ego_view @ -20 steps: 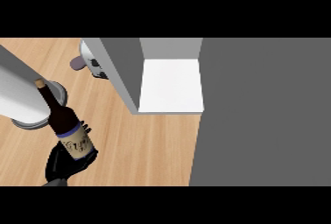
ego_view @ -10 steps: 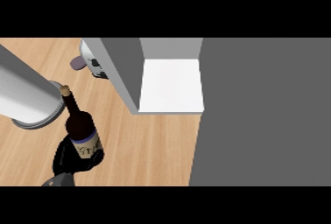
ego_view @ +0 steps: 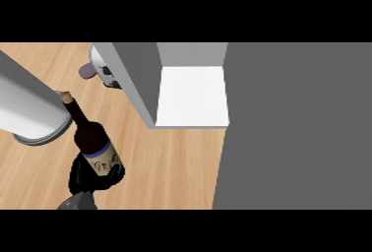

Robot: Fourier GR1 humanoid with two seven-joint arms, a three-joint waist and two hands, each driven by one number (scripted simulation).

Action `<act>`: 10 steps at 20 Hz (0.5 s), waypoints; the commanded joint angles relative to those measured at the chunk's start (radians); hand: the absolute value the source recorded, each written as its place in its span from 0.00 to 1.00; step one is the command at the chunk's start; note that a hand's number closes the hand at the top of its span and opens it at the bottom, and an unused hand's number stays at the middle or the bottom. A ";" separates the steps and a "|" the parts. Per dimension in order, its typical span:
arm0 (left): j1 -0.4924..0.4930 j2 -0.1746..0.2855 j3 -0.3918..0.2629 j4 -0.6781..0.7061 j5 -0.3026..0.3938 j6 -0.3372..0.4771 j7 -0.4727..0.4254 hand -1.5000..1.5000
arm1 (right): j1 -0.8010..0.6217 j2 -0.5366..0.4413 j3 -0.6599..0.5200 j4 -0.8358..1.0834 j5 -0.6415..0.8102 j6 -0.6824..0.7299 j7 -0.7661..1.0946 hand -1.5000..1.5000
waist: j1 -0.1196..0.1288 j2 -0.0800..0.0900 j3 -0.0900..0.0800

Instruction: Pick up the wine, place it into the cabinet and close the cabinet

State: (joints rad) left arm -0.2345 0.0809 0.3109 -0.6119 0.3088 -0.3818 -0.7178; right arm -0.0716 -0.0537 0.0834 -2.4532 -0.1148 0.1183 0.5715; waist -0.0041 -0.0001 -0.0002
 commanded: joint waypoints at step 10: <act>0.063 -0.079 -0.118 -0.271 0.035 0.059 0.144 1.00 | -0.005 0.022 0.018 -0.013 -0.023 -0.009 0.009 0.00 | 0.006 -0.002 0.001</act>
State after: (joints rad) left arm -0.2057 0.0299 0.2438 -0.7763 0.3553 -0.3595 -0.6278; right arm -0.0800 -0.0439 0.0878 -2.4483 -0.1253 0.1153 0.5833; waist 0.0000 -0.0017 0.0001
